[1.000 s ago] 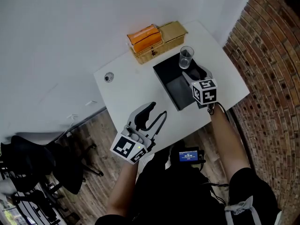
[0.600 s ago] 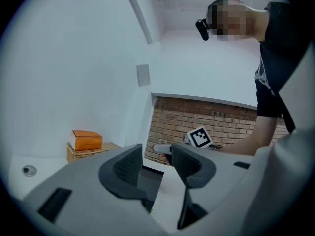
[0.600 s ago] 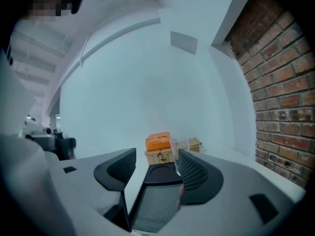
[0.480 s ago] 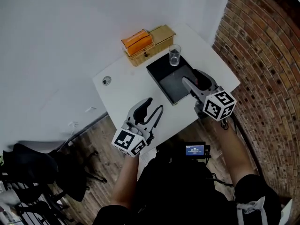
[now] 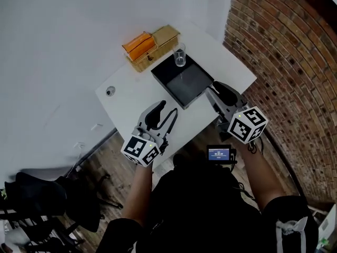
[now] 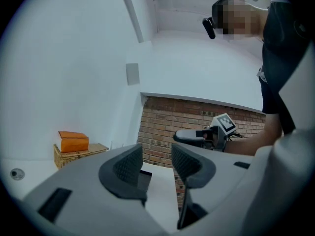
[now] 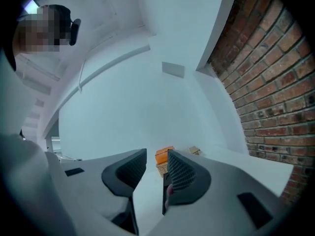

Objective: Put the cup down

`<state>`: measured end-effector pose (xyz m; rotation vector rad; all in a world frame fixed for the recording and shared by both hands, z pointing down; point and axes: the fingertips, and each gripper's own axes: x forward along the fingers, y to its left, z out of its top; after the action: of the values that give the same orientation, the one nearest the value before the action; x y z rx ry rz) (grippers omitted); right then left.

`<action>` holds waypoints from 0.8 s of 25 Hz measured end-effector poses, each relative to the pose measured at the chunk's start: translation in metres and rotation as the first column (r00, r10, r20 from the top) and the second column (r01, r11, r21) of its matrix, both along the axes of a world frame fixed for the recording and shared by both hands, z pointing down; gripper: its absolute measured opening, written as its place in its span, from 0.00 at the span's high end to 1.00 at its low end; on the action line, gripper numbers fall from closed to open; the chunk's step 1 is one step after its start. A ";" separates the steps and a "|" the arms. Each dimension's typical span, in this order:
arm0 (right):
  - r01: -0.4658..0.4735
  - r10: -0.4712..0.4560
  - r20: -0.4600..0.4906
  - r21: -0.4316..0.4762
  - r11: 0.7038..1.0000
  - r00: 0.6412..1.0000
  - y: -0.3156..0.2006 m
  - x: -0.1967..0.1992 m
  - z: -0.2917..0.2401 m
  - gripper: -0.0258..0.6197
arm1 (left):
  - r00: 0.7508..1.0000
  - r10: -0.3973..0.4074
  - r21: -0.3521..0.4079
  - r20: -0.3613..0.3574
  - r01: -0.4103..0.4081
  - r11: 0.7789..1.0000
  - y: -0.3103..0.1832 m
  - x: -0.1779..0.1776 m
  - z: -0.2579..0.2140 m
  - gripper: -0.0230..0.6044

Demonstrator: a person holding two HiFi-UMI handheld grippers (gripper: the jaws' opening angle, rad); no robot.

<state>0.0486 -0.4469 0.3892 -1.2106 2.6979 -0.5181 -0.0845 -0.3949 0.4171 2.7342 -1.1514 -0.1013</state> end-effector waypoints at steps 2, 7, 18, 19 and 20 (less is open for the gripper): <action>-0.028 0.029 0.006 -0.015 0.999 1.000 0.009 0.004 0.005 0.79 | 1.000 0.009 -0.003 -0.001 -0.009 1.000 0.001 0.003 0.000 0.66; -0.057 0.060 0.057 -0.057 0.997 0.997 0.025 0.014 0.014 0.84 | 1.000 0.028 0.006 -0.001 -0.028 1.000 0.006 0.011 0.000 0.69; -0.066 0.066 0.011 -0.051 0.997 0.998 0.027 0.011 0.019 0.87 | 0.999 0.025 0.019 -0.020 -0.025 1.000 0.015 0.017 -0.001 0.91; -0.060 0.060 0.005 -0.049 0.997 0.998 0.028 0.009 0.019 0.88 | 0.999 0.024 0.023 -0.029 -0.023 0.999 0.015 0.016 -0.002 0.94; -0.054 0.054 0.001 -0.047 0.997 0.999 0.028 0.006 0.020 0.88 | 0.999 0.024 0.027 -0.036 -0.023 0.999 0.016 0.016 -0.003 0.95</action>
<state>0.0544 -0.4191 0.4090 -1.2900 2.6568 -0.5786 -0.0685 -0.3793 0.4142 2.7563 -1.1162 -0.1631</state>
